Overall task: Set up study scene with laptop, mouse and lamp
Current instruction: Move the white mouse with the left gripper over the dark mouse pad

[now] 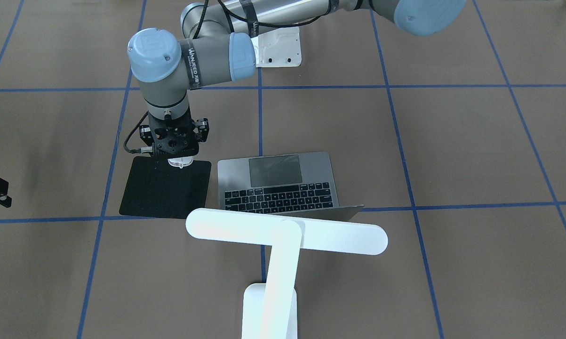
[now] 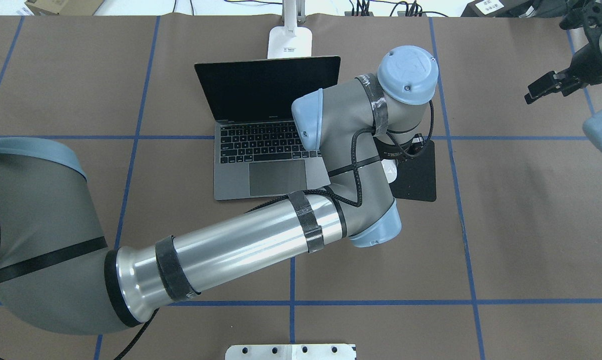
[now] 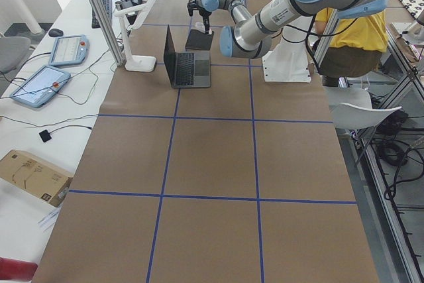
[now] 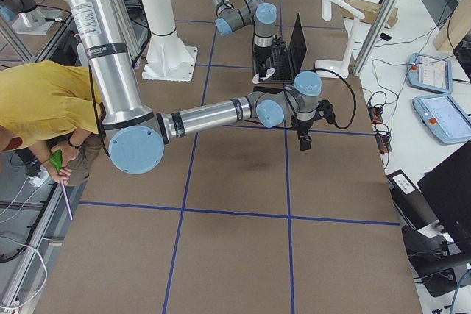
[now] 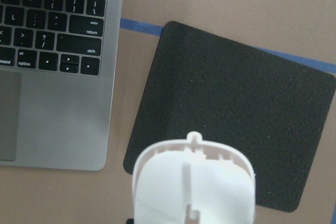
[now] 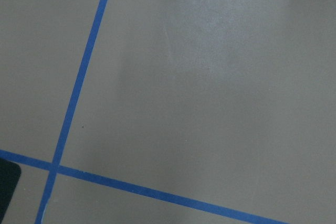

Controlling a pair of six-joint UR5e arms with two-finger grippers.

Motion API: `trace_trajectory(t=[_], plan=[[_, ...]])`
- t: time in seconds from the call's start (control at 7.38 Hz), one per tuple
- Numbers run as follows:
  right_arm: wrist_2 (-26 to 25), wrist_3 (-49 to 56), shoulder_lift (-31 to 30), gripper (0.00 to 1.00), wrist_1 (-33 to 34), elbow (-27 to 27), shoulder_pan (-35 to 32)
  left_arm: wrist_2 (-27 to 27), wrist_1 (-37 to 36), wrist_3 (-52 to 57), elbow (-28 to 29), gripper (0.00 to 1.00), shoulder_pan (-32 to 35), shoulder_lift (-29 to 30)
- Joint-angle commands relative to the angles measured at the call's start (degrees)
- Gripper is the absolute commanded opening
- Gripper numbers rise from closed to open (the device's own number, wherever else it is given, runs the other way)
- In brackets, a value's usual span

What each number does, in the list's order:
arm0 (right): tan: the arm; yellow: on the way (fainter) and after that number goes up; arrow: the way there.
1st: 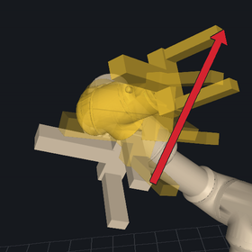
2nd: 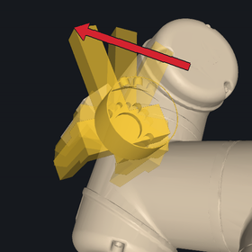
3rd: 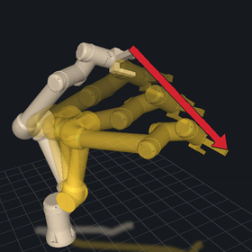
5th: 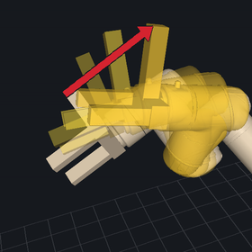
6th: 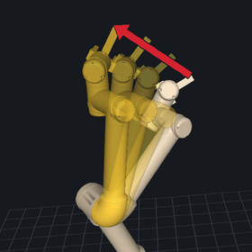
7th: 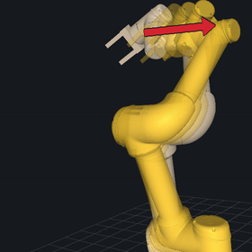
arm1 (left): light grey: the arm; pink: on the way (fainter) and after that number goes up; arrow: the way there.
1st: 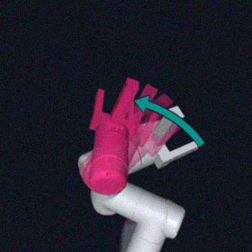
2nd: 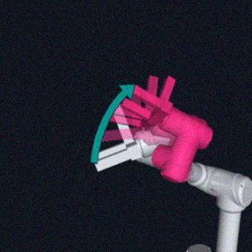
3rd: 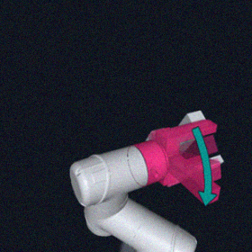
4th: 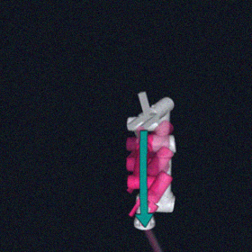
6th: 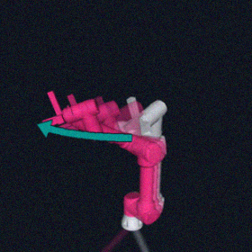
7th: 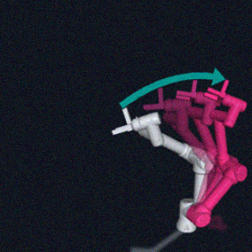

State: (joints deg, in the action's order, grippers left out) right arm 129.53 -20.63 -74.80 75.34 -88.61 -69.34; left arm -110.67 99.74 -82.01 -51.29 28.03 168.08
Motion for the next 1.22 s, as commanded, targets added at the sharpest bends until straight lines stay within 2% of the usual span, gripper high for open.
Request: trace_trajectory(t=[0.0, 0.41, 0.81, 1.08], plan=[[0.0, 0.0, 0.1, 1.00, 0.0, 0.4, 0.5, 4.0, 3.1, 0.4, 4.2, 0.55, -0.9, 0.8], [0.0, 0.1, 0.1, 1.00, 0.0, 1.2, 0.8, 8.5, 5.1, 0.6, 7.0, 0.58, -2.7, 1.1], [-0.1, 0.1, 0.1, 1.00, 0.0, 1.2, 0.8, 8.7, 5.1, 0.6, 7.4, 0.65, -3.5, 1.7], [0.0, 0.1, 0.1, 1.00, 0.0, 1.2, 0.9, 10.3, 5.5, 0.6, 7.8, 0.66, -3.9, 1.7]])
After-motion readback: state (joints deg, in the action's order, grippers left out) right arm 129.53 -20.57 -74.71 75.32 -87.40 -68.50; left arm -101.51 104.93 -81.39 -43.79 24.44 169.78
